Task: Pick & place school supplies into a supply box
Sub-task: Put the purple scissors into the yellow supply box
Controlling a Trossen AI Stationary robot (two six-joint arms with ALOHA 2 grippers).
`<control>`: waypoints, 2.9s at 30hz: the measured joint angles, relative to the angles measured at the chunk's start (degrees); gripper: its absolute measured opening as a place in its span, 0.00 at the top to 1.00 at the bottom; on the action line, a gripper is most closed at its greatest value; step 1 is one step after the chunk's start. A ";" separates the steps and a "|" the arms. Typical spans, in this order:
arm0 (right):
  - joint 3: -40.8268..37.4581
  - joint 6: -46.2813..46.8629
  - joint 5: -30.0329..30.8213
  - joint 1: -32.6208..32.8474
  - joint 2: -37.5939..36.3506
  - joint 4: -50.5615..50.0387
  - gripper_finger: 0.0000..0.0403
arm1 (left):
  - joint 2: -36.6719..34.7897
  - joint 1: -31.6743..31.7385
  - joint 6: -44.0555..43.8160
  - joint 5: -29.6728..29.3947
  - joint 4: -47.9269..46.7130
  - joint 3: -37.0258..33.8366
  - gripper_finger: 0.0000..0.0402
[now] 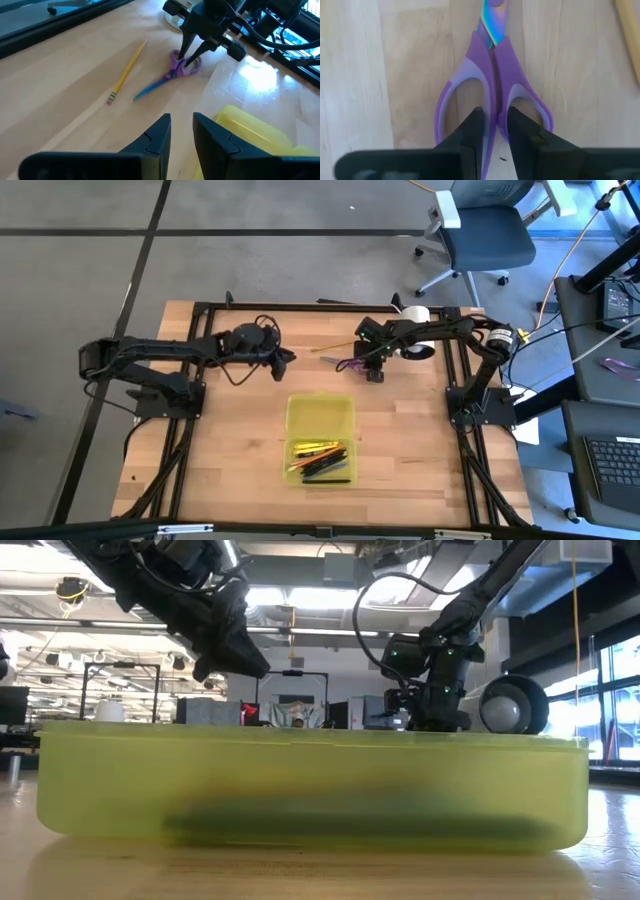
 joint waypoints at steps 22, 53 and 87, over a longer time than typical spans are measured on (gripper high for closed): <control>-0.24 32.61 -3.83 21.98 -21.43 -9.68 0.81 | 0.02 -11.15 -11.75 -9.87 0.02 0.00 0.83; -0.15 66.84 9.61 52.53 -0.53 30.13 0.80 | 0.02 -29.59 -23.22 -31.52 -0.20 0.00 0.83; -0.13 56.76 10.22 52.66 -0.10 28.64 0.80 | 0.02 -32.39 -24.07 -34.45 -0.24 0.00 0.83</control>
